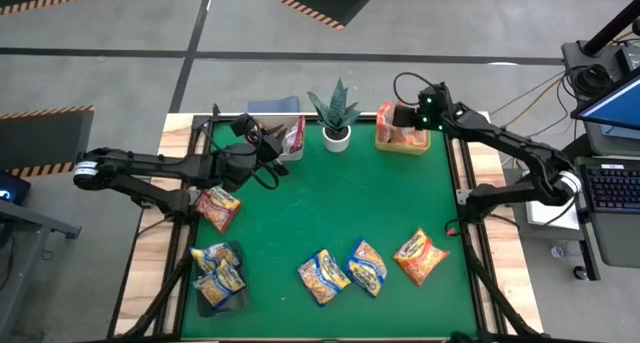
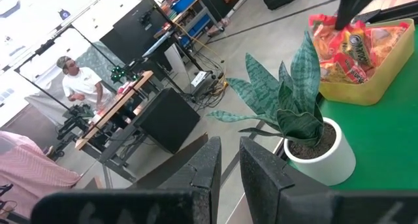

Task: Sort Maruchan noodles
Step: Put the top right orange noodle pack into the yellow bin

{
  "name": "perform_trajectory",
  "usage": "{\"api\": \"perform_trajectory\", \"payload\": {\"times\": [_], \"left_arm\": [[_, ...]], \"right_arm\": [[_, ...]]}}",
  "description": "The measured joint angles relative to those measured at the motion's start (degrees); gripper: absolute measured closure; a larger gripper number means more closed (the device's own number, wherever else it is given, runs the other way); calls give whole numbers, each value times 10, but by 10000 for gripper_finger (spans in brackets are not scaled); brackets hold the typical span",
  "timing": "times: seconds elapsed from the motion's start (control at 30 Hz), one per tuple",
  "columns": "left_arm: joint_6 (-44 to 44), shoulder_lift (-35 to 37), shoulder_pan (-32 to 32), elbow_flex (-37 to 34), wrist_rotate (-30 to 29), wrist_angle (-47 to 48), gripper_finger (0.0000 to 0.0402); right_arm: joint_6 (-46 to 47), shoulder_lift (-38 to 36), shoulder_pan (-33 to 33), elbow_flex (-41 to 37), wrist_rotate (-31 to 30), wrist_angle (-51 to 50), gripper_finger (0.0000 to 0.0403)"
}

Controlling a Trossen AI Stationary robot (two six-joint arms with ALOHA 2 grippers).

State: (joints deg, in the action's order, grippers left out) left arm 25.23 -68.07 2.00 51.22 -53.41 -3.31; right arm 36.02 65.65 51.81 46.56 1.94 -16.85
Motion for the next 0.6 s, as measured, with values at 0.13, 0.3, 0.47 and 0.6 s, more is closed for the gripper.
{"api": "perform_trajectory", "payload": {"times": [0.13,0.3,0.47,0.6], "left_arm": [[-2,0,0,0,0,0,363],[-3,0,0,0,0,3,363],[-5,0,0,0,0,8,363],[-5,0,0,0,0,8,363]], "right_arm": [[21,-3,2,-47,4,37,394],[56,-5,2,-102,24,131,394],[52,-6,2,-111,17,144,393],[88,-6,3,-110,93,229,393]]}}
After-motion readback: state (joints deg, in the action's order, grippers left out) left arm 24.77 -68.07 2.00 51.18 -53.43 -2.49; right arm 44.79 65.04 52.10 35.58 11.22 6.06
